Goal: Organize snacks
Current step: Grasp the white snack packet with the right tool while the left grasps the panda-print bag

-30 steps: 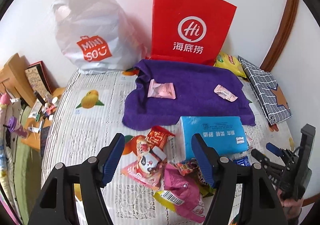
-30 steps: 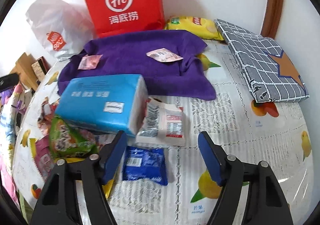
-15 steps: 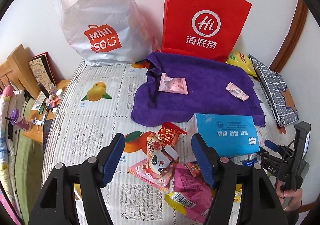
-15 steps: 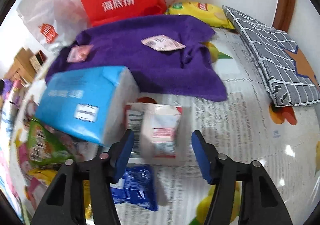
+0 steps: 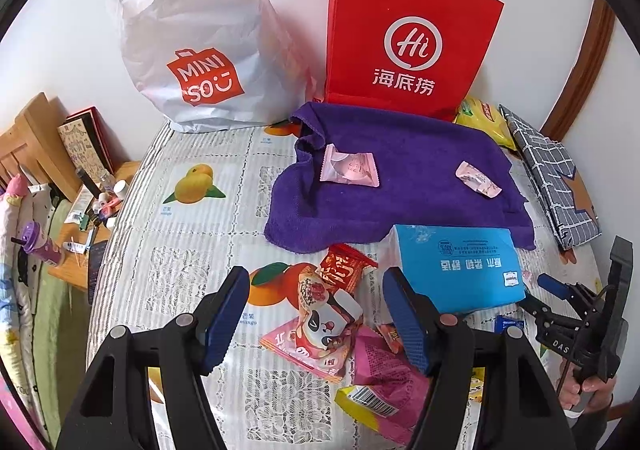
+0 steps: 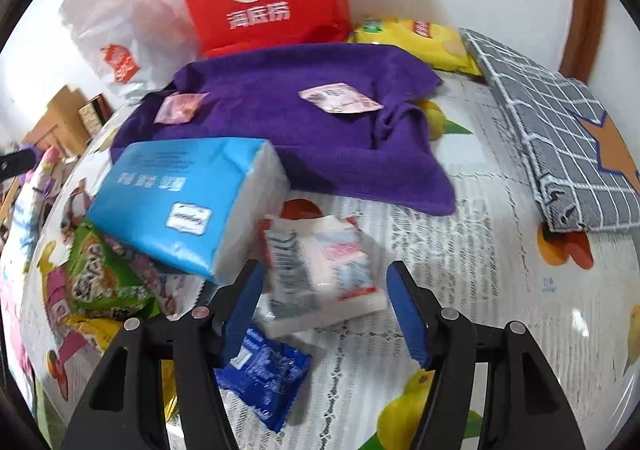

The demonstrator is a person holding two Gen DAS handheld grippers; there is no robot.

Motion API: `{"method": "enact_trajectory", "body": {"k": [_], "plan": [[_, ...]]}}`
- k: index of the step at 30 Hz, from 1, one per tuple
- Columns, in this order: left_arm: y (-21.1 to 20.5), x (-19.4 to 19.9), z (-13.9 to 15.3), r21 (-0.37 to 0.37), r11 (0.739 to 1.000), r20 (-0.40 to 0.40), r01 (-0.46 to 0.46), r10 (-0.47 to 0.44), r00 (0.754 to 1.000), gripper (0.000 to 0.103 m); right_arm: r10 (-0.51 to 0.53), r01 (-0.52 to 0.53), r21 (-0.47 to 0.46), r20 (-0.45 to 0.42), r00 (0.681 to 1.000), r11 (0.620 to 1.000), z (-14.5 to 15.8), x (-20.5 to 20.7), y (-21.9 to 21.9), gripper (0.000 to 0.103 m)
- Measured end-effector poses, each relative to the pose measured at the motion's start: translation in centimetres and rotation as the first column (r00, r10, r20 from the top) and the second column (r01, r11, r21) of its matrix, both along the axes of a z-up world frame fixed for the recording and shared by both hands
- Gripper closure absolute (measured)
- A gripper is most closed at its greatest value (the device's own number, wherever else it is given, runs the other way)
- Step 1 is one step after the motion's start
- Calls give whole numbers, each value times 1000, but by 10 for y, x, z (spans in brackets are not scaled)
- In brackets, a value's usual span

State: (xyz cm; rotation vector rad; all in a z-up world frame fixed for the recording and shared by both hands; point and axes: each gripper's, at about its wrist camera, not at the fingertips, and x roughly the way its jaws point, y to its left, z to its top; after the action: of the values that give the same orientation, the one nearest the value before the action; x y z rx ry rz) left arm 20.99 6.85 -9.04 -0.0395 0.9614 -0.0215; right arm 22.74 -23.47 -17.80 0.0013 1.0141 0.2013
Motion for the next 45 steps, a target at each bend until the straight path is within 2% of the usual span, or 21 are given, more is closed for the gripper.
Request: {"method": "enact_trajectory", "body": {"k": [5,8,10,11,15,19,25,28,38,42,43,45], "plan": [[-3,3,1,9,1000,-1,2,-2,1000,36,33,-33,-51,2,999,998,-4,3,8,34],[-1,3,0,14,1000,0,-2,2,1000,36,25,-27,-43,-37,999,999,-14,11,6,34],[3,4,-2,18,1000,-7,-12,12,1000,36,25,-27,-39,-53,998,999,-20,14,5,36],[7,4,-4,19,1000,-11,-19,19,1000,36,25,-28,-42,-56,998,999,-22,15,5,40],[20,5,-15,25,999,-35,-43,44,998,36,33,-34,-75,-24,999,997,-23,12,7,48],[31,6,-30,16,998,-70,-59,60,996,36,13,-13,-62,-2,1000,998,-14,8,3,50],[23,9,-54,-5,1000,-115,4,-4,993,36,-21,23,-55,25,999,998,-1,-2,-3,50],[17,13,-63,-30,999,-123,32,-36,992,32,-31,33,-64,24,999,997,1,-7,-6,50],[-4,17,-80,-82,985,-161,149,-160,974,31,-71,70,-80,-7,997,994,-7,-13,-13,49],[-9,15,-87,-43,987,-171,154,-159,972,31,-70,66,-92,-41,997,994,-20,-10,-11,48],[-8,16,-89,-40,988,-175,151,-156,972,33,-70,66,-101,-39,997,993,-22,-10,-9,47],[-4,16,-94,-66,989,-187,132,-142,972,45,-73,69,-116,-27,997,991,-24,-11,-7,49]]}}
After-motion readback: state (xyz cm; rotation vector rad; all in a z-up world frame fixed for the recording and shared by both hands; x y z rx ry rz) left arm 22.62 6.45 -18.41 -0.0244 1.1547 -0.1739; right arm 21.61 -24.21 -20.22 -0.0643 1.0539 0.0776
